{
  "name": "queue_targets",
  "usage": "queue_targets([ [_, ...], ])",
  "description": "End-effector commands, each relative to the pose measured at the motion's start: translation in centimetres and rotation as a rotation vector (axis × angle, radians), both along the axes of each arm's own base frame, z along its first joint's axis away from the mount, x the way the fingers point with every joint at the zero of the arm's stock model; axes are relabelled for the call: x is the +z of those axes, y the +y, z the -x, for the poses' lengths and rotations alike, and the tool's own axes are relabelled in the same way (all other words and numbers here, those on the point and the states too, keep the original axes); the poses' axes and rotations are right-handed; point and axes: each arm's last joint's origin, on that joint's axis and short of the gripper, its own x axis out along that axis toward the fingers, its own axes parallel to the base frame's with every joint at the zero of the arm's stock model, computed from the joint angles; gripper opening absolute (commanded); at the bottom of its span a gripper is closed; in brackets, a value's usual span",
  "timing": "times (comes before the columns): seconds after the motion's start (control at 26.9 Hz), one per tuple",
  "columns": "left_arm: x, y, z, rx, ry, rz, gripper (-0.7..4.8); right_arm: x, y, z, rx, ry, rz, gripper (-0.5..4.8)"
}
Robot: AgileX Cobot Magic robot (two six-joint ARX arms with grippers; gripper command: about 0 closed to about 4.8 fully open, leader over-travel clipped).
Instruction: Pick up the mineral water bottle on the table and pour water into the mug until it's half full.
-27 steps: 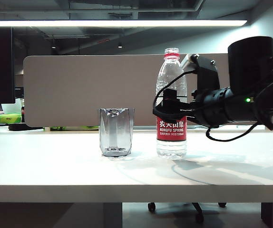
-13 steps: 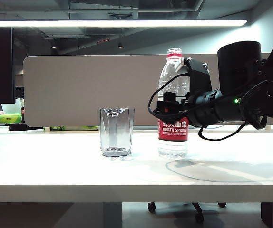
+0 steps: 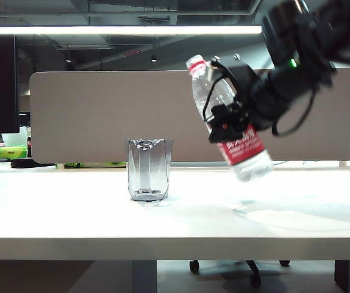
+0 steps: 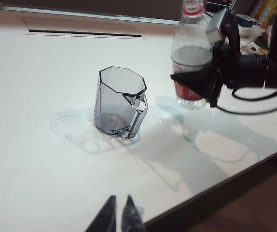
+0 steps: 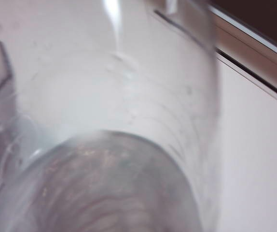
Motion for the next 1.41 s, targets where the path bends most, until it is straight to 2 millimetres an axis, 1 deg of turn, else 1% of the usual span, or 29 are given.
queue_targets([
  [0.04, 0.4, 0.0, 0.0, 0.000, -0.021, -0.002, 0.21, 1.9, 0.3, -0.6, -0.036, 0.038, 0.193, 2.47],
  [0.15, 0.6, 0.0, 0.0, 0.004, -0.044, -0.002, 0.21, 3.3, 0.7, -0.9, -0.051, 0.017, 0.323, 2.48],
  [0.22, 0.9, 0.0, -0.1, 0.008, -0.087, -0.002, 0.21, 4.3, 1.0, -1.0, -0.038, 0.005, 0.444, 2.48],
  [0.26, 1.1, 0.0, -0.1, 0.017, -0.101, -0.003, 0.21, 4.6, 1.1, -1.0, -0.029, 0.006, 0.466, 2.47],
  [0.33, 1.5, 0.1, -0.3, 0.051, -0.151, -0.008, 0.21, 5.3, 1.4, -1.0, -0.068, -0.001, 0.551, 2.47],
  [0.41, 1.6, 0.1, -0.3, 0.052, -0.157, -0.008, 0.21, 5.5, 1.5, -1.0, -0.068, -0.007, 0.575, 2.48],
  [0.63, 1.5, 0.1, -0.3, 0.052, -0.153, -0.008, 0.21, 5.1, 1.8, -0.9, -0.046, -0.014, 0.710, 2.48],
  [0.82, 1.5, 0.1, -0.3, 0.053, -0.152, -0.007, 0.21, 5.1, 1.9, -0.9, -0.044, -0.019, 0.736, 2.48],
  [0.89, 1.5, 0.2, -0.3, 0.061, -0.151, -0.008, 0.21, 5.0, 2.1, -1.3, -0.050, -0.020, 0.741, 2.47],
  [1.04, 1.5, 0.2, -0.3, 0.064, -0.147, -0.004, 0.21, 5.7, 3.9, -2.1, -0.037, -0.048, 0.738, 2.48],
  [1.12, 1.5, 0.2, -0.3, 0.065, -0.147, -0.004, 0.21, 5.6, 4.5, -2.4, -0.029, -0.042, 0.749, 2.48],
  [1.15, 1.5, 0.2, -0.3, 0.064, -0.146, -0.004, 0.21, 5.4, 5.3, -2.5, -0.008, -0.032, 0.790, 2.48],
  [1.23, 1.5, 0.2, -0.3, 0.064, -0.146, -0.004, 0.21, 4.8, 6.0, -2.5, -0.001, -0.029, 0.823, 2.48],
  [1.34, 1.5, 0.2, -0.3, 0.064, -0.147, -0.004, 0.21, 4.1, 6.4, -2.5, 0.001, -0.018, 0.847, 2.48],
  [1.41, 1.5, 0.2, -0.3, 0.064, -0.147, -0.004, 0.21, 3.8, 6.4, -2.5, -0.009, -0.005, 0.902, 2.48],
])
